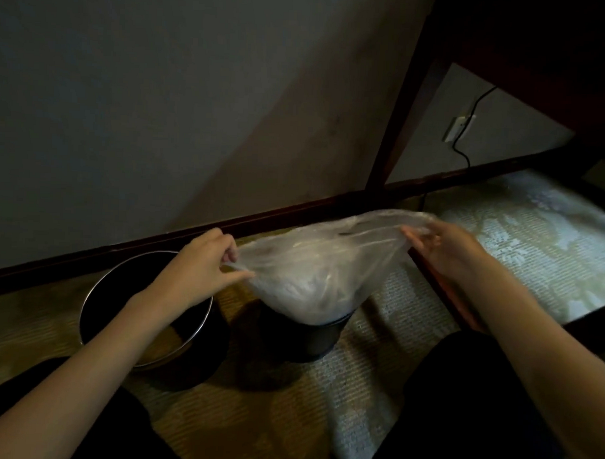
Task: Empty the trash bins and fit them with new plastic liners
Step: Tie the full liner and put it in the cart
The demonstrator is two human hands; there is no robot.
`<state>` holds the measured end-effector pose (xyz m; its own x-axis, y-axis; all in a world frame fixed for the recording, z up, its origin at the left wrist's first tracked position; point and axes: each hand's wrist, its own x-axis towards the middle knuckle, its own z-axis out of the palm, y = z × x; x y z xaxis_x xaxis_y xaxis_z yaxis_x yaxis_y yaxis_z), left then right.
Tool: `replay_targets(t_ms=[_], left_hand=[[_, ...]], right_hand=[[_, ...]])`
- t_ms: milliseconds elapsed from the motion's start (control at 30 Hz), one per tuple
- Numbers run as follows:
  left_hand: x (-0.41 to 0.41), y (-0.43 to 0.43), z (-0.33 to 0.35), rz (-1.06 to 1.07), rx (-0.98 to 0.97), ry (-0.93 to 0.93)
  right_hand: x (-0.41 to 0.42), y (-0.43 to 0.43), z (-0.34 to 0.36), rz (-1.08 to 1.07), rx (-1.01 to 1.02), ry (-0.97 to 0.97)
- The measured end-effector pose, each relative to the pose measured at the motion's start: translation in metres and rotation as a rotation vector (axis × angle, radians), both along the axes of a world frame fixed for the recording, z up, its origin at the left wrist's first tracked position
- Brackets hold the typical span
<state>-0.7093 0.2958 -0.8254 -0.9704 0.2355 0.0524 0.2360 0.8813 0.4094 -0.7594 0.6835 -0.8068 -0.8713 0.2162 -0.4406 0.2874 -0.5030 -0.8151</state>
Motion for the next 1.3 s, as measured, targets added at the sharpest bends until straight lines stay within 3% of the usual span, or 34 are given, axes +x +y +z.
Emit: replay_targets(t_ms=[67, 133, 200, 267, 333, 400, 467, 533, 667, 733, 867, 967, 1100, 1233, 1300], left_hand=[[0.0, -0.003, 0.0, 0.054, 0.078, 0.079], [-0.004, -0.005, 0.003, 0.177, 0.345, 0.098], [-0.007, -0.003, 0.007, 0.239, 0.587, 0.051], [-0.007, 0.002, 0.01, 0.266, 0.683, 0.013], [-0.009, 0.006, 0.013, 0.306, 0.858, -0.007], [-0.009, 0.006, 0.016, 0.301, 0.996, -0.037], [-0.008, 0.004, 0.015, 0.197, 0.844, -0.088], [-0.006, -0.003, 0.015, 0.126, 0.53, -0.094], [-0.01, -0.017, 0.028, 0.011, 0.036, 0.082], [-0.011, -0.015, 0.03, -0.019, -0.051, 0.133], [-0.012, -0.007, 0.032, 0.084, 0.062, 0.263], [-0.013, -0.007, 0.031, 0.151, 0.187, 0.226], [-0.009, -0.013, 0.025, 0.17, 0.273, 0.18], [-0.016, -0.009, 0.019, 0.228, 0.443, 0.107], [-0.021, -0.001, 0.015, 0.257, 0.549, 0.077]], right_hand=[[-0.002, 0.005, 0.004, -0.071, -0.015, 0.055], [-0.005, 0.005, 0.011, -0.099, 0.032, 0.116], [-0.003, 0.001, 0.016, -0.029, 0.109, 0.092], [-0.002, 0.004, 0.022, -0.035, 0.159, 0.07], [-0.004, 0.009, 0.03, -0.131, 0.227, 0.162], [-0.004, 0.008, 0.035, -0.084, 0.377, 0.213], [0.001, 0.005, 0.037, 0.006, 0.491, 0.182], [0.0, 0.01, 0.043, -0.062, 0.561, 0.214], [-0.004, 0.007, 0.058, 0.019, 0.715, 0.25], [-0.006, 0.005, 0.058, 0.002, 0.756, 0.282], [-0.014, -0.001, 0.072, 0.026, 0.805, 0.333], [-0.017, 0.004, 0.076, -0.053, 0.795, 0.4], [-0.015, 0.001, 0.076, 0.134, 0.868, 0.385], [-0.017, -0.002, 0.084, 0.088, 0.825, 0.369], [-0.014, -0.004, 0.077, 0.237, 0.923, 0.337]])
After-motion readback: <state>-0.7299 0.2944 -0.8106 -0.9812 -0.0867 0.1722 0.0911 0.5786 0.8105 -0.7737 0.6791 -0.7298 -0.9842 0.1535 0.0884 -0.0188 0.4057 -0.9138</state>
